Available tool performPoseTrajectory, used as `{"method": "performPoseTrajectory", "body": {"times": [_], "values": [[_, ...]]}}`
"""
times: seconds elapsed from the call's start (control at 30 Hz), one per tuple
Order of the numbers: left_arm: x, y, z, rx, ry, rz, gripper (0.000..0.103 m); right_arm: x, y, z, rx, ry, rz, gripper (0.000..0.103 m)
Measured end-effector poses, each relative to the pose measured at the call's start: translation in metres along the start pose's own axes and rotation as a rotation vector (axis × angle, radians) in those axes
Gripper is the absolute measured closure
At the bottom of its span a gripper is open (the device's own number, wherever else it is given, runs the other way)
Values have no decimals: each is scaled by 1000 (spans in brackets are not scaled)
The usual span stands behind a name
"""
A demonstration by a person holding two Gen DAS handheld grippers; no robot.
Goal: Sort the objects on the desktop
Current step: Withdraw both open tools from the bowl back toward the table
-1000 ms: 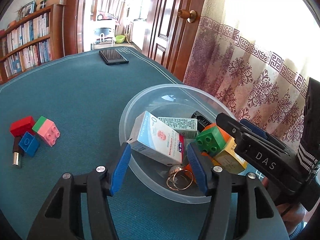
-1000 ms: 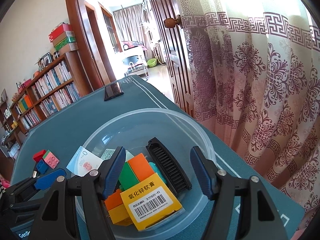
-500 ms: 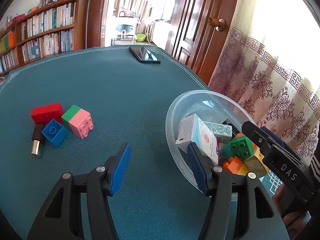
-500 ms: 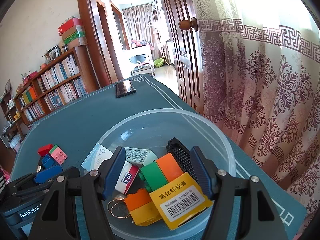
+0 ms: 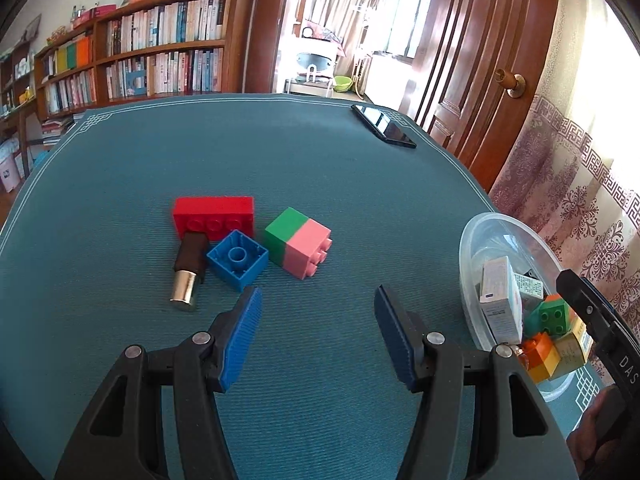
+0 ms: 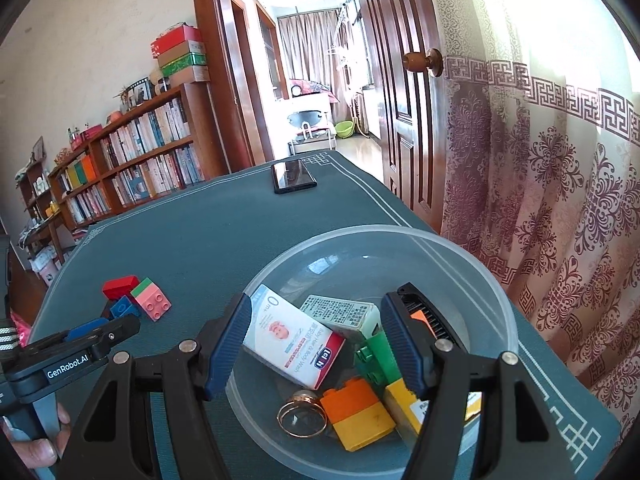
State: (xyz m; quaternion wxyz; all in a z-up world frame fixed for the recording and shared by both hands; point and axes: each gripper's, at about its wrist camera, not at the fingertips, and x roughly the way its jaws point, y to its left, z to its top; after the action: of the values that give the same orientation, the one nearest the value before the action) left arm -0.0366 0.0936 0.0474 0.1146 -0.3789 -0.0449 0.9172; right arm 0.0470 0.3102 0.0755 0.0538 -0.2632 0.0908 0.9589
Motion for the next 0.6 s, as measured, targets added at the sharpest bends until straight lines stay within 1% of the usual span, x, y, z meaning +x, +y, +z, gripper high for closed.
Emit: {"method": "performPoseTrajectory", "body": {"times": [0.1, 0.23, 0.4, 0.6], "values": [[0, 20, 2, -31, -4, 51, 41, -3, 15, 1, -49, -25, 16, 32], [1, 41, 3, -60, 1, 105, 41, -1, 32, 1, -86, -24, 66, 32], [6, 59, 3, -60, 14, 159, 41, 6, 50, -2, -115, -1, 117, 32], [17, 75, 8, -44, 29, 199, 41, 11, 74, -9, -172, 23, 169, 32]]}}
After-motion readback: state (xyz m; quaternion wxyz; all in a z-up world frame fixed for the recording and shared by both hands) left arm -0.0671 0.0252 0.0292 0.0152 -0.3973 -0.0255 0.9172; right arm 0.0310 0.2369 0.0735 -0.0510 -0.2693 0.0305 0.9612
